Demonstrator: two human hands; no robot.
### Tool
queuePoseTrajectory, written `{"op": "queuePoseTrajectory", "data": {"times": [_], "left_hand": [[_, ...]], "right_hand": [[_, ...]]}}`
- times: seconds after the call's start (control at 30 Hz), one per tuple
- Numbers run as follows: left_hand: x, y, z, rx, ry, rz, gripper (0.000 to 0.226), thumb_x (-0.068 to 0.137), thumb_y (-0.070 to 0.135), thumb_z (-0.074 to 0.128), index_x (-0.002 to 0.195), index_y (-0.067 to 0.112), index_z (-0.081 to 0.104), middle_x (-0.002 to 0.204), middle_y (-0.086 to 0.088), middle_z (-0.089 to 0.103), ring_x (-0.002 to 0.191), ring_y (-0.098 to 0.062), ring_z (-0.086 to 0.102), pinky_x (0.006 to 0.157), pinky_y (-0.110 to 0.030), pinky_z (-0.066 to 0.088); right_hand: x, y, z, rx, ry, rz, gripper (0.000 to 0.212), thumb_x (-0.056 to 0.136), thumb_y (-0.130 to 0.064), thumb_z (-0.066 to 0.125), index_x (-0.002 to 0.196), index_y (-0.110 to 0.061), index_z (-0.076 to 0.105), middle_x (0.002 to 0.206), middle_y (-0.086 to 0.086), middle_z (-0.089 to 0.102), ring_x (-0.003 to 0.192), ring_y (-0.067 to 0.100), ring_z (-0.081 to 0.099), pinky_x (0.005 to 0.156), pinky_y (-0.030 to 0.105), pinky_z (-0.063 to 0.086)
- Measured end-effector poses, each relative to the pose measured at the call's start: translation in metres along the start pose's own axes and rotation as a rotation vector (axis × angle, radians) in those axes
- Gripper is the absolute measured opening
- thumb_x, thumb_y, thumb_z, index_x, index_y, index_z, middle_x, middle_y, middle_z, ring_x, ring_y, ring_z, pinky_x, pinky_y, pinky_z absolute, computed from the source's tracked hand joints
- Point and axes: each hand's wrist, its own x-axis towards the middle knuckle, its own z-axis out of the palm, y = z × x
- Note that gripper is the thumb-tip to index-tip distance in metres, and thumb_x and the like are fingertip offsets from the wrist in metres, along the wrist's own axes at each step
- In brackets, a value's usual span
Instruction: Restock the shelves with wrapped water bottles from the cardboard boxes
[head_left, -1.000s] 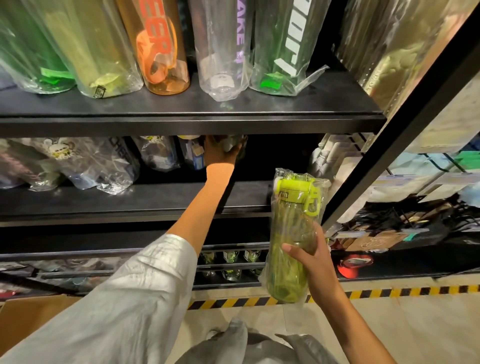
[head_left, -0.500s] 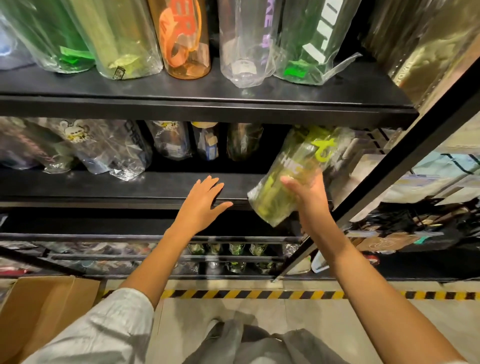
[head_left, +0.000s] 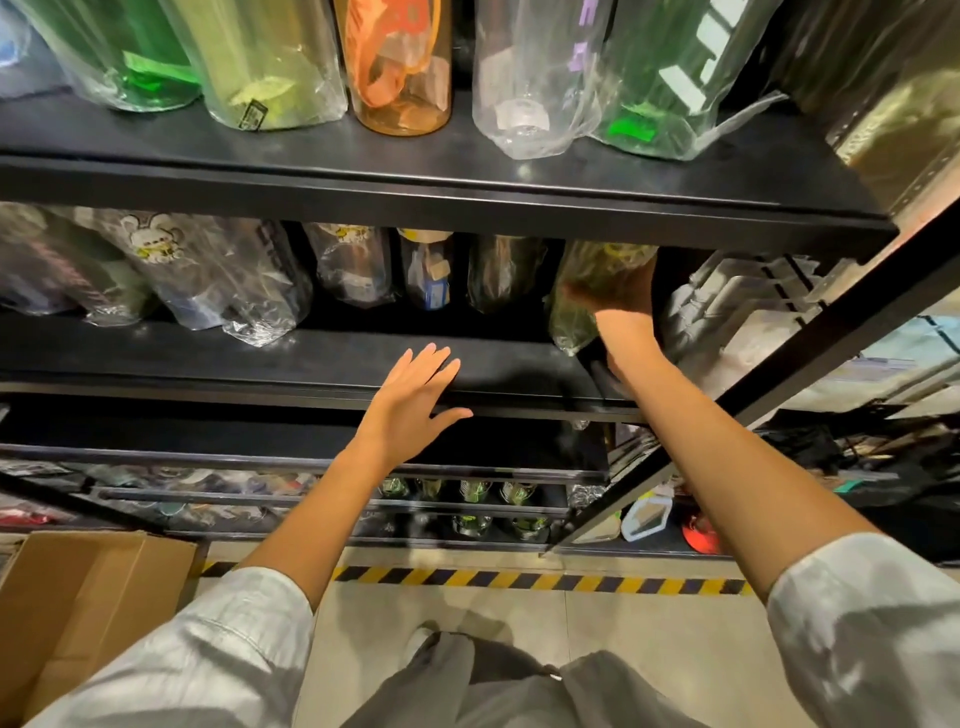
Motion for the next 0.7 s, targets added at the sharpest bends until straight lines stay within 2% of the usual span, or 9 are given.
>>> {"op": "queuePoseTrajectory", "data": {"times": [0.07, 0.1, 0.17, 0.23, 0.33, 0.47, 0.7], "left_hand": [[0.000, -0.001, 0.002, 0.016, 0.032, 0.011, 0.076, 0.097, 0.061, 0.048, 0.148, 0.005, 0.052, 0.154, -0.013, 0.050, 0.149, -0.031, 0.040, 0.126, -0.048, 0.027], [-0.001, -0.002, 0.004, 0.016, 0.049, 0.016, 0.075, 0.097, 0.060, 0.049, 0.147, 0.004, 0.053, 0.154, -0.014, 0.051, 0.149, -0.032, 0.040, 0.125, -0.049, 0.028], [-0.001, -0.004, 0.007, 0.028, 0.076, 0.024, 0.074, 0.097, 0.059, 0.050, 0.146, 0.003, 0.055, 0.153, -0.014, 0.052, 0.148, -0.032, 0.042, 0.124, -0.051, 0.030], [-0.001, -0.003, 0.007, 0.062, 0.082, 0.031, 0.074, 0.097, 0.060, 0.050, 0.145, 0.004, 0.055, 0.152, -0.014, 0.052, 0.147, -0.032, 0.043, 0.123, -0.051, 0.032], [-0.002, -0.004, 0.011, 0.172, 0.066, 0.040, 0.076, 0.100, 0.063, 0.044, 0.148, 0.004, 0.052, 0.154, -0.012, 0.049, 0.149, -0.027, 0.041, 0.123, -0.049, 0.032], [-0.002, -0.003, 0.010, 0.240, 0.011, 0.026, 0.082, 0.103, 0.066, 0.023, 0.154, 0.006, 0.045, 0.159, -0.010, 0.042, 0.154, -0.023, 0.032, 0.126, -0.047, 0.027], [-0.003, 0.002, 0.001, 0.289, -0.037, 0.002, 0.080, 0.102, 0.067, 0.031, 0.158, 0.010, 0.038, 0.162, -0.006, 0.038, 0.157, -0.019, 0.023, 0.128, -0.044, 0.022]], "right_hand": [[0.006, -0.010, 0.005, -0.070, 0.033, -0.237, 0.109, 0.072, -0.039, 0.094, 0.155, -0.011, 0.030, 0.147, 0.000, 0.049, 0.131, 0.018, 0.052, 0.110, 0.023, 0.043], [0.010, -0.016, 0.009, -0.076, 0.048, -0.332, 0.105, 0.075, -0.028, 0.092, 0.154, -0.012, 0.025, 0.148, 0.003, 0.047, 0.133, 0.020, 0.049, 0.116, 0.028, 0.041], [0.021, -0.019, 0.012, -0.076, 0.083, -0.381, 0.103, 0.067, -0.032, 0.090, 0.148, -0.017, 0.028, 0.144, 0.009, 0.052, 0.132, 0.025, 0.052, 0.118, 0.043, 0.041], [0.037, -0.009, 0.009, -0.087, 0.088, -0.404, 0.106, 0.061, -0.043, 0.088, 0.146, -0.011, 0.033, 0.141, 0.014, 0.054, 0.131, 0.030, 0.055, 0.116, 0.046, 0.043], [0.047, -0.004, 0.007, -0.098, 0.095, -0.406, 0.109, 0.061, -0.048, 0.089, 0.148, -0.012, 0.035, 0.144, 0.011, 0.053, 0.134, 0.026, 0.053, 0.118, 0.043, 0.040], [0.045, -0.008, 0.012, -0.078, 0.139, -0.436, 0.099, 0.068, -0.035, 0.091, 0.146, -0.020, 0.032, 0.149, 0.005, 0.048, 0.138, 0.021, 0.048, 0.121, 0.037, 0.036], [0.050, -0.004, 0.015, -0.116, 0.134, -0.391, 0.108, 0.075, -0.024, 0.093, 0.155, -0.005, 0.023, 0.155, 0.014, 0.041, 0.144, 0.028, 0.042, 0.123, 0.039, 0.033]]}}
